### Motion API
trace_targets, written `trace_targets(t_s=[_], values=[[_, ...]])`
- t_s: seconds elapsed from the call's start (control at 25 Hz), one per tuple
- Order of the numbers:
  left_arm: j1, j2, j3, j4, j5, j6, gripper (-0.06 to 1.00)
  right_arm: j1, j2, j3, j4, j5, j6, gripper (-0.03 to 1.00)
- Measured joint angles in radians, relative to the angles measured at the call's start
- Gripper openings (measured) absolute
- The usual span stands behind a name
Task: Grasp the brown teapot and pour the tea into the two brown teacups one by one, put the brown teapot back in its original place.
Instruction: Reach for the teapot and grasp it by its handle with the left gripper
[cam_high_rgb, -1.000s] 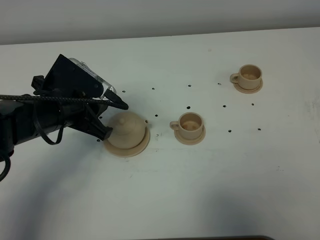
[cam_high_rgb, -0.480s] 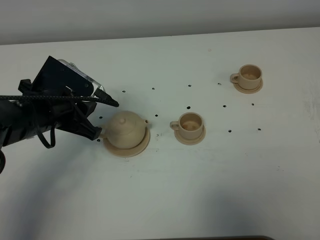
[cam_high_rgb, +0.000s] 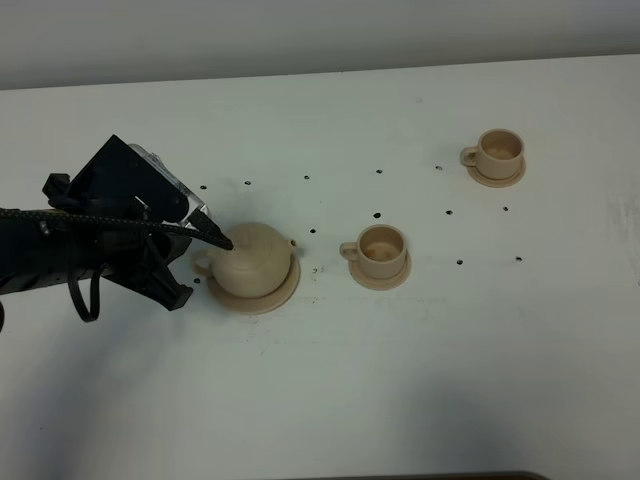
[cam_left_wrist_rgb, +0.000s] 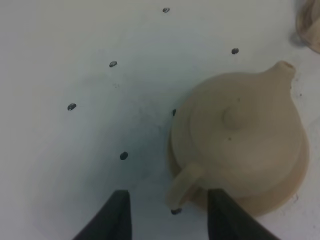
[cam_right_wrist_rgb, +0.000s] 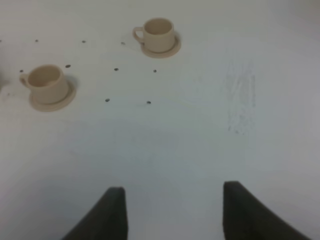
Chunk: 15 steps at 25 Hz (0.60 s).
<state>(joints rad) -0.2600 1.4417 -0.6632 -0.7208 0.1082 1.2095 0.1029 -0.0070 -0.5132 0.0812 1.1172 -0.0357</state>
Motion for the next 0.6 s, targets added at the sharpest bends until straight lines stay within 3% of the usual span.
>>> trace_targets(t_s=[0.08,0.2,0.4,0.6], values=[[0.021,0.0,0.0,0.055,0.027,-0.028,0.39,0.0,0.0,0.0,0.0,0.0,0.0,0.42],[0.041,0.0,-0.001,0.199,0.047,-0.12,0.39,0.0,0.0,0.0,0.0,0.0,0.0,0.42],[0.041,0.001,-0.04,0.458,0.109,-0.35,0.38,0.0,0.0,0.0,0.0,0.0,0.0,0.42],[0.041,0.011,-0.068,0.632,0.136,-0.484,0.38,0.0,0.0,0.0,0.0,0.0,0.0,0.42]])
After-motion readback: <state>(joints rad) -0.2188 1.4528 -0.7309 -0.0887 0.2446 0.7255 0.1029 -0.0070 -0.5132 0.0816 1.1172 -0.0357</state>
